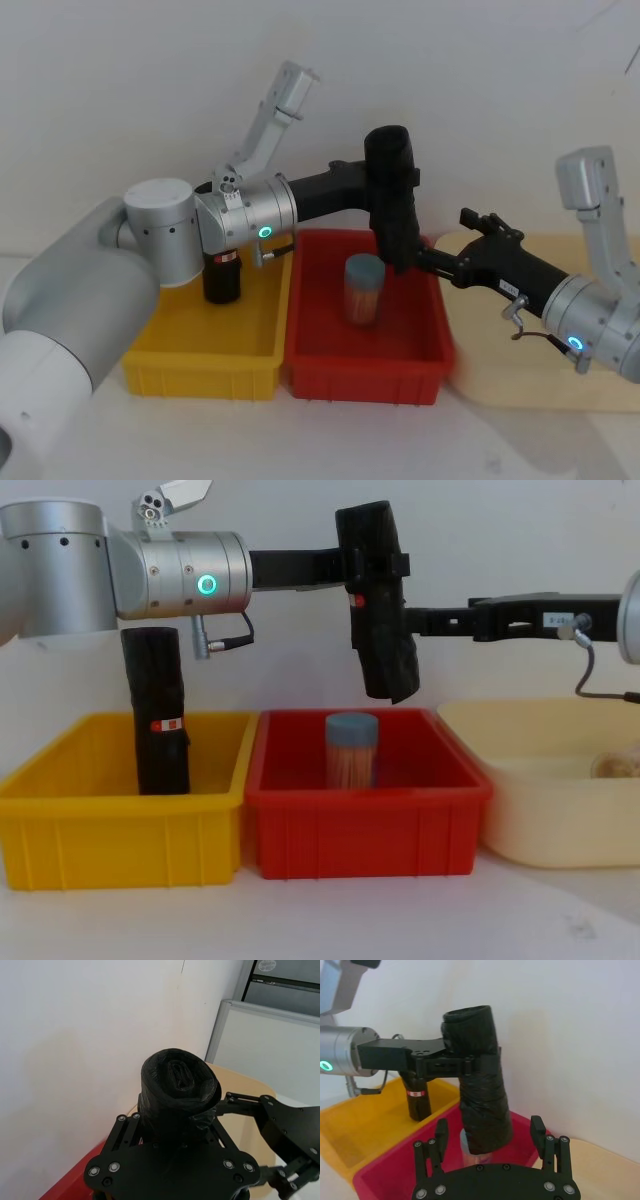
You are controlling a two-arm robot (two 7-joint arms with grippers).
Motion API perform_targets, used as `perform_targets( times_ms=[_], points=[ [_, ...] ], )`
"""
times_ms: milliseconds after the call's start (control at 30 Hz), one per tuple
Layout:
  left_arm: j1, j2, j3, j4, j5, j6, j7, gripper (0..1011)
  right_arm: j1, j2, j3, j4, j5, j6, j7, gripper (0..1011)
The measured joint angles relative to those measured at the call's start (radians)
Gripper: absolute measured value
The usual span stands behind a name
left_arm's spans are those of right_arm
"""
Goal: Pick up the garbage bag with the one hand and transfer it to the other hand.
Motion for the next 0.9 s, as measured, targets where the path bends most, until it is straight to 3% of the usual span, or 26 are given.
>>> perform_targets(
  times_ms=[367,900],
  points=[
    [-0.005,-0.003,0.002,0.008,-0.001,0.001,-0.005,371,0.027,-0.003,-0.039,0.033,-0.010,-0.014,0.014,999],
    [-0.007,-0.005,0.004,0.012,-0.002,0.002,-0.007,371,0.102,-0.049,-0.101,0.142,-0.062,-0.013,-0.039,999]
  ],
)
